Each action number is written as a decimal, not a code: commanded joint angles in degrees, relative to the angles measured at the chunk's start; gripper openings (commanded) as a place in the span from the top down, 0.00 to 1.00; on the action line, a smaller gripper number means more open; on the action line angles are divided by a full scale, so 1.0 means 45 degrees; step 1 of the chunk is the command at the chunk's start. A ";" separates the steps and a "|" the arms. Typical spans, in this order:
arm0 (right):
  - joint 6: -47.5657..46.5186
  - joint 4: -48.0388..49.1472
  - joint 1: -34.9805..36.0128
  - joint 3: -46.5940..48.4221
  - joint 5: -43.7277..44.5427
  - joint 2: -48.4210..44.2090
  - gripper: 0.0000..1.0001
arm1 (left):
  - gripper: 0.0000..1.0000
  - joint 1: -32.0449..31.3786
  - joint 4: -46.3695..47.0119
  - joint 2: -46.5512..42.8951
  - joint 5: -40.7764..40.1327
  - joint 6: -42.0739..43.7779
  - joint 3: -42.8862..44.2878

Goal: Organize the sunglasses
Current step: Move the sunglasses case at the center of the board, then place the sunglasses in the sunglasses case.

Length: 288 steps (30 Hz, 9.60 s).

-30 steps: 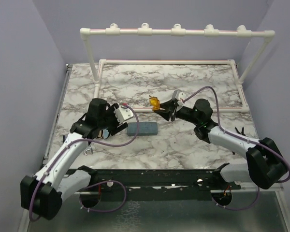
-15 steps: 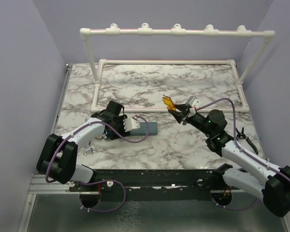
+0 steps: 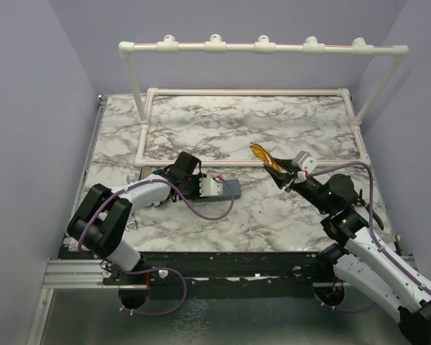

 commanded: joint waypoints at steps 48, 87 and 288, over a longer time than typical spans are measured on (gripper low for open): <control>0.0095 -0.5764 -0.0049 0.3835 -0.0139 0.0701 0.69 | 0.02 0.4002 -1.1052 -0.0214 -0.1392 -0.7635 0.8392; 0.0463 -0.5837 -0.0039 0.4333 -0.1047 0.1497 0.72 | 0.95 0.8441 -0.4415 0.0026 0.1305 -1.0028 0.2429; -0.4156 -1.0252 0.1512 0.9260 -0.4682 1.5498 0.63 | 0.45 0.2505 0.3115 0.3240 0.7560 -0.9305 0.1899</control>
